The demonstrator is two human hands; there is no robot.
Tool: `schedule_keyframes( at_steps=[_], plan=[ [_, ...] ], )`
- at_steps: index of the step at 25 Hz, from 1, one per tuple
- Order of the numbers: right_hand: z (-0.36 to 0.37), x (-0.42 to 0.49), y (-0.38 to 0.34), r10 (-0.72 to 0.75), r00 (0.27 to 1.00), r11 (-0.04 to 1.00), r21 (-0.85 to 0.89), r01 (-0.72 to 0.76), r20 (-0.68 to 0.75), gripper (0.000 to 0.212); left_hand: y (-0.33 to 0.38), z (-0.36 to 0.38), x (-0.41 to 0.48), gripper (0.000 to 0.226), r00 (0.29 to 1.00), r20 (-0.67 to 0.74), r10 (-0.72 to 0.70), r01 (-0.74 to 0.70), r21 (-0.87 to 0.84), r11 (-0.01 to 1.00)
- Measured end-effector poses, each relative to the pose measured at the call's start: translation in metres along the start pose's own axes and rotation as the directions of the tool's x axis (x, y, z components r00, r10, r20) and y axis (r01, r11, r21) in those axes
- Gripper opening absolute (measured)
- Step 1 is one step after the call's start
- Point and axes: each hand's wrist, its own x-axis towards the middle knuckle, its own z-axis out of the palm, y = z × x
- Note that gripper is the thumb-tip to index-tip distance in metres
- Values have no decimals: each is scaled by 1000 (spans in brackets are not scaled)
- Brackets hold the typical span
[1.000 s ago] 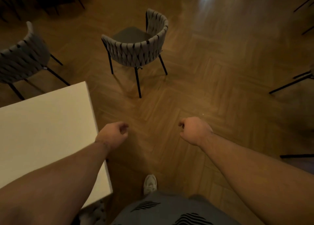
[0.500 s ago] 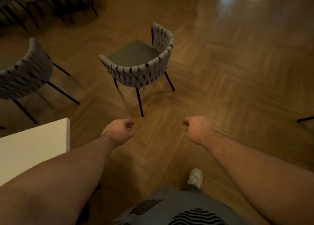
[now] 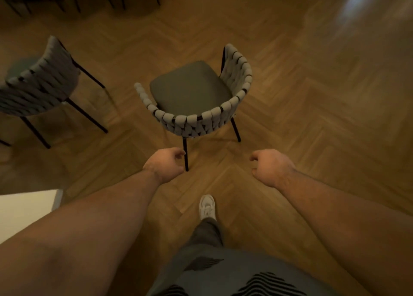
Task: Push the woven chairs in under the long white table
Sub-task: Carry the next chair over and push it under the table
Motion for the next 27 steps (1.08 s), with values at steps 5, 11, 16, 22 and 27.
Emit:
schedule_keyframes(
  at_steps=[5,11,16,22,27],
  plan=[
    [-49,103,-5,-31,999,999,-13,32,26,47,21,-43,110,59,998,62,-17,13,54,998],
    [-93,220,12,-121,988,991,-53,126,96,47,63,-61,206,67,985,159,-62,52,62,997],
    [-114,332,31,-312,933,925,-165,342,181,47,85,-41,267,68,947,217,-237,222,92,971],
    [-121,425,48,-430,819,716,-408,566,380,60,104,-8,308,73,886,284,-366,361,75,930],
    [-113,475,24,-372,718,516,-512,687,588,50,85,6,343,64,843,404,-354,275,241,931]
  ],
)
